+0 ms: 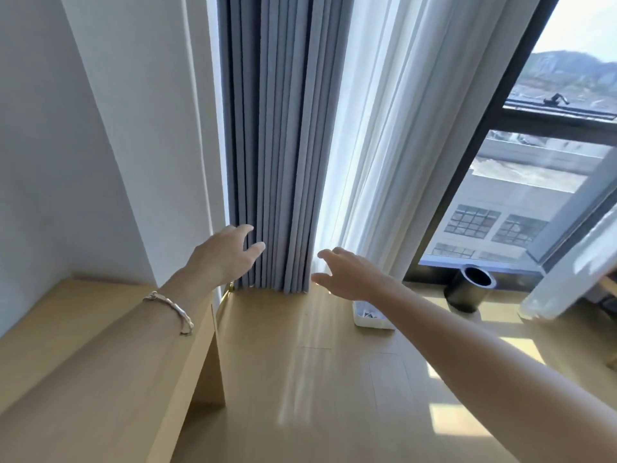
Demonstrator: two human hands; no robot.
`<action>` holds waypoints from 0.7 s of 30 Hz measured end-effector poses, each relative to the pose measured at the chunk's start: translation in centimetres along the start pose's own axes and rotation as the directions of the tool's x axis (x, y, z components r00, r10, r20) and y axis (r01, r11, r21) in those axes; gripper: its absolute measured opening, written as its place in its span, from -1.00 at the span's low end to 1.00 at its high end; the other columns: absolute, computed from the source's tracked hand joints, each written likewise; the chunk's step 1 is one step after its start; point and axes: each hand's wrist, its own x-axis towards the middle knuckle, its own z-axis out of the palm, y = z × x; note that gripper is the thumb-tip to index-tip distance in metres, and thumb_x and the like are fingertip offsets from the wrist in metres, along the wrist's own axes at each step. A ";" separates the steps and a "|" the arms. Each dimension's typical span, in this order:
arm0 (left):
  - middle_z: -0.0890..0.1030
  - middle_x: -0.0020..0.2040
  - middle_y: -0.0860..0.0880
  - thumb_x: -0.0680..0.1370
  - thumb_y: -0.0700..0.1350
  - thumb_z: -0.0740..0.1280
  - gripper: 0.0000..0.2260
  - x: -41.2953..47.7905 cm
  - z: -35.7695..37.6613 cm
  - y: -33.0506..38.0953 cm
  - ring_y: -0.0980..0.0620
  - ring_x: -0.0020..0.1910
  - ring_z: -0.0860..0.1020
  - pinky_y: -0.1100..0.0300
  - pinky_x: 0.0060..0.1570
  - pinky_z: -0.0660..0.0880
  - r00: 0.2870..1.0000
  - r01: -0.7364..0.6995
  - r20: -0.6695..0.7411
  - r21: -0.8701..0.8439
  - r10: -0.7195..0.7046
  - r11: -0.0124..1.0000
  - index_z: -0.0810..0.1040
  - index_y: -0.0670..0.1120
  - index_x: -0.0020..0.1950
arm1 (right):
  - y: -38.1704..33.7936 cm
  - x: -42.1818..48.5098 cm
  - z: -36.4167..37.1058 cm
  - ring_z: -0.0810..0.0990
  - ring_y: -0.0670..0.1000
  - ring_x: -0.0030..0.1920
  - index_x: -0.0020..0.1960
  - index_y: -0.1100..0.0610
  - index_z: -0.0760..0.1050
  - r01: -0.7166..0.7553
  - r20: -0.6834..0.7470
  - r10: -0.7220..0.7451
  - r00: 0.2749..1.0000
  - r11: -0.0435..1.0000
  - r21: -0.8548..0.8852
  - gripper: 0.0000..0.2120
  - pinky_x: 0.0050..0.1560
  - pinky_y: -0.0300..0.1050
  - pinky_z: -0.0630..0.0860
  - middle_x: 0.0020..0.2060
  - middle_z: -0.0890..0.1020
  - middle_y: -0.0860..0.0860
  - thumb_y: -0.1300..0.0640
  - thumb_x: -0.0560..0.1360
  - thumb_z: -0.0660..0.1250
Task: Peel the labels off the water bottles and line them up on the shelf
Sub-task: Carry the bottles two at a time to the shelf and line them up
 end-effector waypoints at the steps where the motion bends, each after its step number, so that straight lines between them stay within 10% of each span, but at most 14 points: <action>1: 0.27 0.52 -0.06 0.63 0.15 0.09 -0.49 0.6 0.6 0.5 -0.09 0.46 0.30 -0.08 0.33 0.30 1.000 -0.015 0.021 0.003 0.015 1.000 0.18 0.01 0.54 | 0.6 -0.2 0.5 0.51 0.13 0.20 0.43 0.13 0.29 -0.021 0.016 0.021 1.000 1.000 -0.005 -0.51 0.15 0.04 0.48 0.31 0.44 0.09 -0.13 0.60 0.16; 21: 0.22 0.55 -0.02 0.64 0.16 0.08 -0.49 10.2 11.2 20.1 -0.06 0.43 0.36 -0.03 0.32 0.37 0.923 -0.312 0.265 0.091 0.279 0.946 0.12 0.04 0.56 | 25.0 -2.9 0.4 0.56 0.06 0.07 0.34 0.11 0.37 -0.419 0.006 0.422 0.907 0.899 0.128 -0.58 -0.10 -0.11 0.44 0.18 0.52 0.06 -0.12 0.60 0.18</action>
